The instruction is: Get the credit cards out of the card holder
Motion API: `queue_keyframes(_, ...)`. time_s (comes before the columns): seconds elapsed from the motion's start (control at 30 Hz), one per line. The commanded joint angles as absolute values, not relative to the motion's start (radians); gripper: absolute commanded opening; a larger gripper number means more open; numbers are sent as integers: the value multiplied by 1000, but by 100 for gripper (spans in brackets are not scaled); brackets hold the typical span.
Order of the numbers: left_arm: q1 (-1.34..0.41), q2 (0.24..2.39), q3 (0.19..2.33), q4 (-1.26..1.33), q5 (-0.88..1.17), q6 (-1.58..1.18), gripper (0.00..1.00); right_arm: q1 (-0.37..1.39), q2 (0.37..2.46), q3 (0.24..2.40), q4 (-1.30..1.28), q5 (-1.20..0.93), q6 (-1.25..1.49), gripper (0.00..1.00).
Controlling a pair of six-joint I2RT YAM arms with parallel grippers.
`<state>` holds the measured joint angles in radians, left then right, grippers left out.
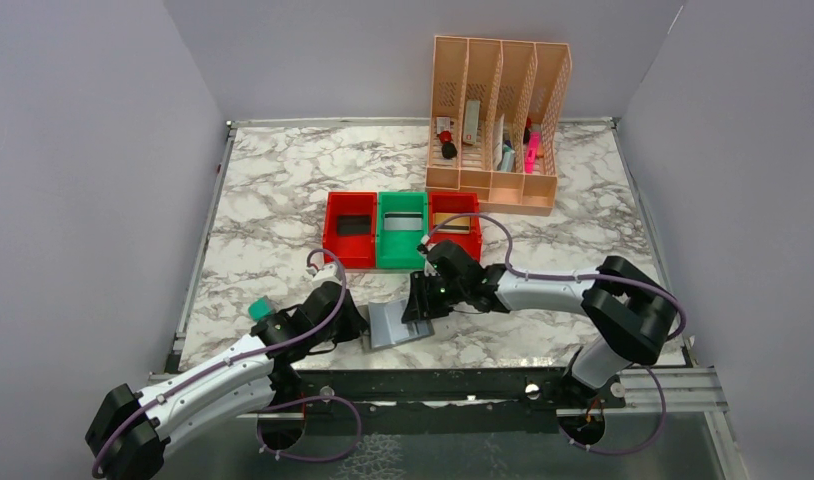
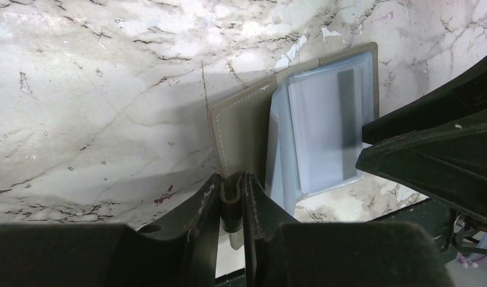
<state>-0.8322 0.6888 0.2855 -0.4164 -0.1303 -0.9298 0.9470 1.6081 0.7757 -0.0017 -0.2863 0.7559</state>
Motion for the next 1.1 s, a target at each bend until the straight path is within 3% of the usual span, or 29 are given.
queue_keyframes(0.0, -832, 691, 277, -387, -129, -928, 21, 951, 1558, 752, 99, -361, 813, 40)
queue_keyframes(0.43, -833, 703, 278, -373, -124, -926, 21, 951, 1558, 783, 108, -435, 777, 40)
queue_keyframes(0.87, -832, 700, 283, -372, -121, -926, 21, 957, 1713, 816, 319, -656, 833, 40)
queue_keyframes(1.07, -832, 698, 305, -374, -120, -928, 25, 959, 1745, 850, 243, -649, 785, 43)
